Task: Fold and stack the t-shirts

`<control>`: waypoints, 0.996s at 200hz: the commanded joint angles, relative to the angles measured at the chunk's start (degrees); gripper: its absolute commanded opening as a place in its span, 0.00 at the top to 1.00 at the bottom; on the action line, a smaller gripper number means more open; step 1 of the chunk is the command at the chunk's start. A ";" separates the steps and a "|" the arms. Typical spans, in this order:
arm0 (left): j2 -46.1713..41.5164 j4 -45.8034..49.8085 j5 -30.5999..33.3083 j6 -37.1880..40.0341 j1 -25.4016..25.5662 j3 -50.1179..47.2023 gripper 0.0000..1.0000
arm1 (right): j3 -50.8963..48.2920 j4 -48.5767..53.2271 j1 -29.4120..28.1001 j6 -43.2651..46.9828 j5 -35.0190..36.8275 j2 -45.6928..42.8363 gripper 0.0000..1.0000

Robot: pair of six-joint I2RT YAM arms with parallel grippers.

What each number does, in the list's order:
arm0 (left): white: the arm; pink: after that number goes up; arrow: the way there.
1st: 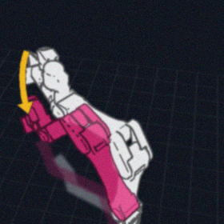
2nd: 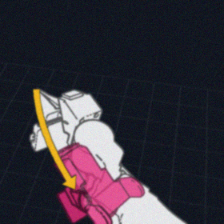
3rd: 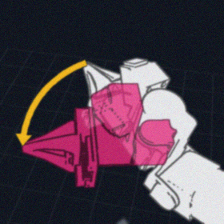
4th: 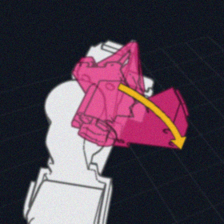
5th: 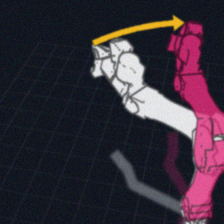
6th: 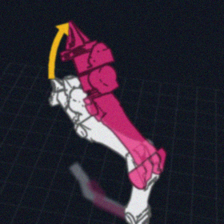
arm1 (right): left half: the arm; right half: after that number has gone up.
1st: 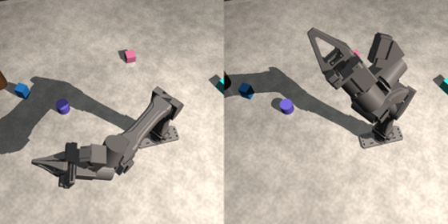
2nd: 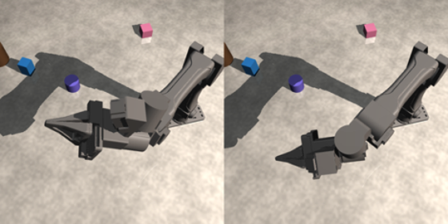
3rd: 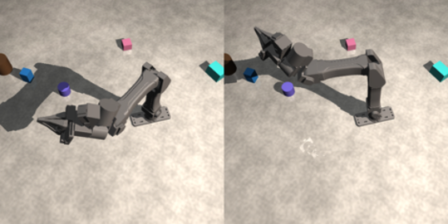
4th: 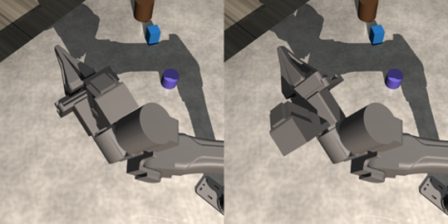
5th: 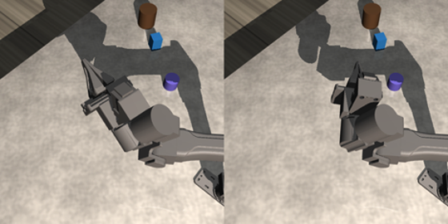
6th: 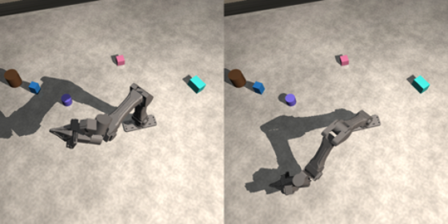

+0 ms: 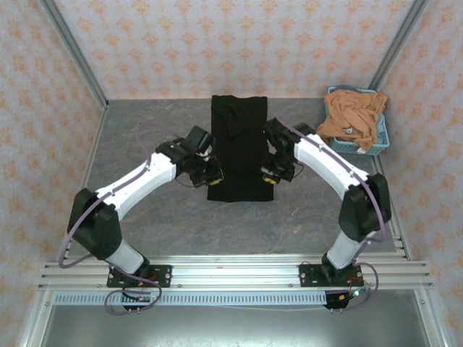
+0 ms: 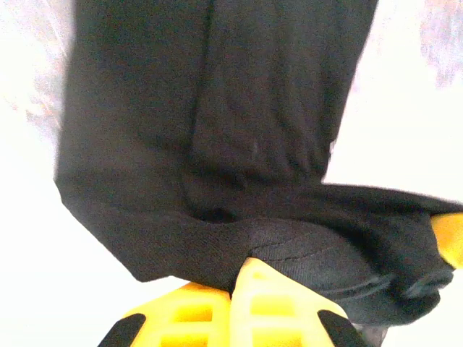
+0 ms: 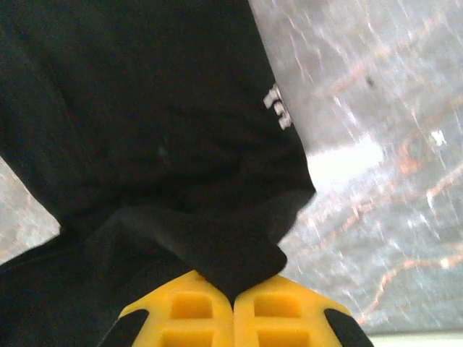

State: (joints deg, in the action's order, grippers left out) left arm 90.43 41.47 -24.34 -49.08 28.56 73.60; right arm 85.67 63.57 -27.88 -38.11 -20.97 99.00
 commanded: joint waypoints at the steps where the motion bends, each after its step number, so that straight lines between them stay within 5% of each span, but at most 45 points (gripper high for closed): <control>1: 3.83 1.17 5.34 -1.51 -2.62 4.67 1.00 | 6.33 0.04 2.25 4.33 0.24 5.40 1.00; 118: 29.32 3.24 4.55 2.51 -9.30 29.01 1.00 | 33.94 2.95 8.30 7.26 -0.98 30.65 1.00; 128: 31.15 3.10 4.12 2.99 -9.40 30.50 1.00 | 34.59 2.89 8.58 7.25 -0.99 31.85 0.83; 140: 33.11 4.51 4.47 3.62 -9.72 33.03 0.79 | 35.05 2.31 9.04 7.66 -0.46 32.65 0.60; 160: 31.20 5.96 8.84 3.93 -9.81 33.12 0.34 | 35.18 1.86 9.39 8.98 2.49 31.43 0.42; 179: 24.84 3.85 10.60 2.22 -9.82 25.59 0.23 | 31.67 1.42 9.93 8.69 3.48 28.19 0.37; 199: 16.58 -0.24 7.79 -2.65 -9.75 12.55 0.23 | 20.66 -3.05 9.94 6.53 2.41 21.21 0.37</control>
State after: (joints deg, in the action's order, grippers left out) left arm 118.13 42.59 -17.26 -47.11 19.33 96.84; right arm 115.22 62.35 -18.28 -30.11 -20.23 128.70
